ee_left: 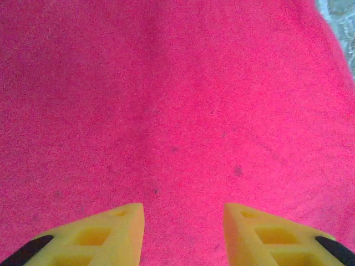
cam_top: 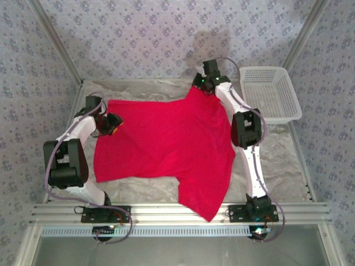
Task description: Fold the inside-out t-shirt
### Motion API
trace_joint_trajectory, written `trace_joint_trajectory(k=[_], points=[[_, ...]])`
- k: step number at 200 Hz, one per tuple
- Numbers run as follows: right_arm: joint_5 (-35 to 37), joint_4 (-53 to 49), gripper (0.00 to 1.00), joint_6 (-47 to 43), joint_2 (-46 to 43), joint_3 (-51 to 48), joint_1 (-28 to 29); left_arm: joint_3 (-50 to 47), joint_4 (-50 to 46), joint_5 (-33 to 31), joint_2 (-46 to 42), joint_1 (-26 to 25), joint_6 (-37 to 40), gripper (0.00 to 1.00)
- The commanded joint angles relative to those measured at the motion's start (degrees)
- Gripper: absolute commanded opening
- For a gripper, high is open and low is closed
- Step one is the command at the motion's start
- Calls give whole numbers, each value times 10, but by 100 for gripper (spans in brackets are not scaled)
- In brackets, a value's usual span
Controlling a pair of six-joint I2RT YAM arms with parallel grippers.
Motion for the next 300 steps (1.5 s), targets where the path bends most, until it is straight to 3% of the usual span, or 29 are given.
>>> trace_joint_trajectory(k=[1,9,18,45,62,78,134,259,300], points=[[-78,16,43,-3,105,136,-3,-6,19,13,20,-9,-8,41],[-83,1,54,1,110,153,-3,-4,17,11,24,-12,-6,41],[-73,-17,59,-3,97,138,0,-2,15,8,26,-13,-5,41],[9,-23,59,-21,-11,-33,2,-4,22,9,25,-15,-10,41],[18,10,58,-38,-74,-149,1,3,21,8,30,-20,-11,41],[18,6,58,-60,-99,-193,4,14,15,9,39,-26,-8,41],[24,-25,59,-84,-93,-228,-1,15,17,7,45,-35,-11,41],[118,-86,62,-94,-131,-262,-11,28,18,6,61,-36,-13,41],[108,-68,57,-75,-105,-238,-20,30,20,5,65,-37,-14,41]])
